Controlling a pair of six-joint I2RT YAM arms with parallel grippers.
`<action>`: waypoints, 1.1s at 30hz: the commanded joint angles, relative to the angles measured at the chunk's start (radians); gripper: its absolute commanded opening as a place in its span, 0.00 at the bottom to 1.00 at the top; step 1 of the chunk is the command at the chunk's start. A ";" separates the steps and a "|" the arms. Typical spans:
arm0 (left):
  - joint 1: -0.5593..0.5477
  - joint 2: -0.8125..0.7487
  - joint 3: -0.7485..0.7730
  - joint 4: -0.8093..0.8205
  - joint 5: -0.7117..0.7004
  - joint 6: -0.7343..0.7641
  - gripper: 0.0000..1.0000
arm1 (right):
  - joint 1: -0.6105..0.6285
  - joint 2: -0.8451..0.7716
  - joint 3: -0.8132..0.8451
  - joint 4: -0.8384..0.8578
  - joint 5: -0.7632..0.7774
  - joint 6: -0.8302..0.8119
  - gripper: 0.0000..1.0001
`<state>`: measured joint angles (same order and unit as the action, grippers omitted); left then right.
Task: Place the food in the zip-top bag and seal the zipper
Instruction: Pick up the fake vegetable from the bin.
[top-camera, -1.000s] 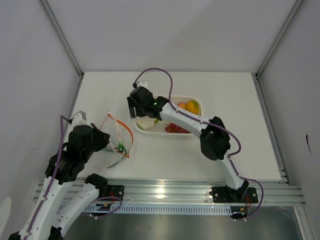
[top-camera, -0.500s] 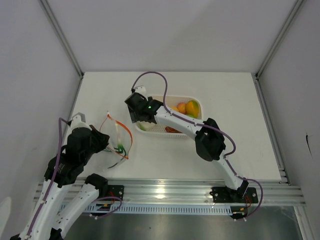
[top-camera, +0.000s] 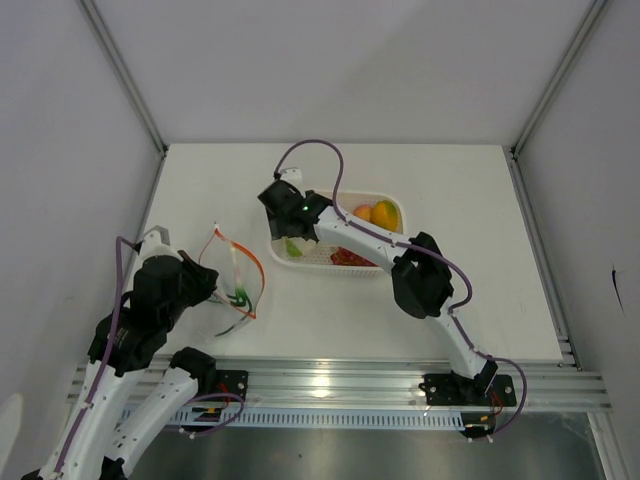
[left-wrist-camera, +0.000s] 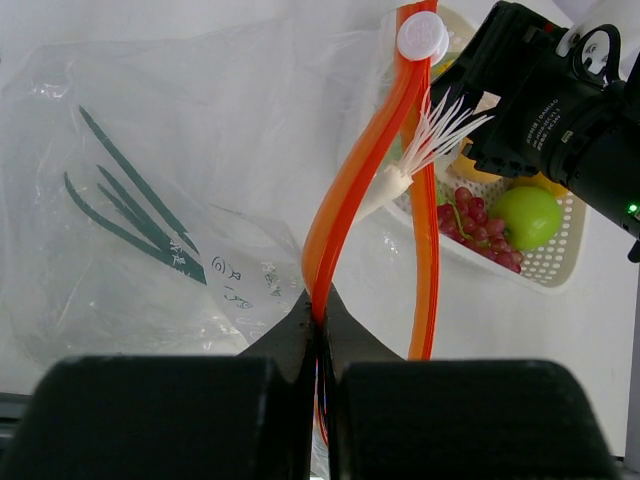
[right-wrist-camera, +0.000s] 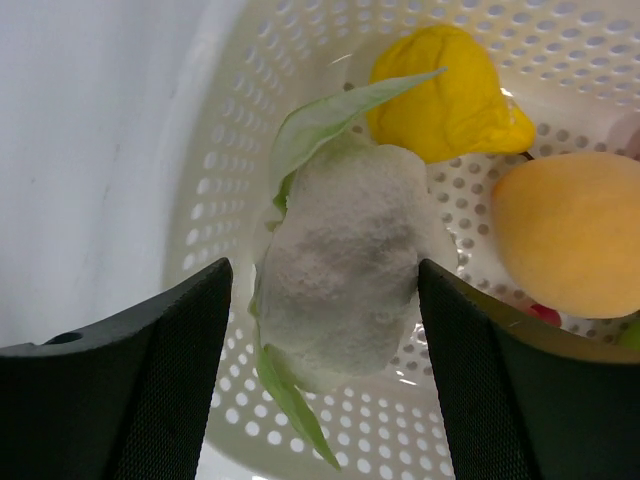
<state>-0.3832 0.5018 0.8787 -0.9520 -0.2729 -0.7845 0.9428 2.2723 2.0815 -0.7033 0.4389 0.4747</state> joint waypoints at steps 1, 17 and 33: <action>0.010 -0.005 0.003 0.022 0.018 0.011 0.01 | -0.012 0.033 -0.012 -0.061 0.036 0.039 0.76; 0.014 0.004 -0.010 0.036 0.044 0.024 0.01 | -0.032 -0.025 -0.119 -0.027 0.061 0.048 0.25; 0.015 0.105 -0.032 0.136 0.199 0.044 0.01 | 0.011 -0.505 -0.362 0.071 0.109 0.050 0.00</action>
<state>-0.3767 0.5823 0.8394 -0.8829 -0.1165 -0.7578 0.9173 1.9396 1.7077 -0.6624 0.5095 0.5079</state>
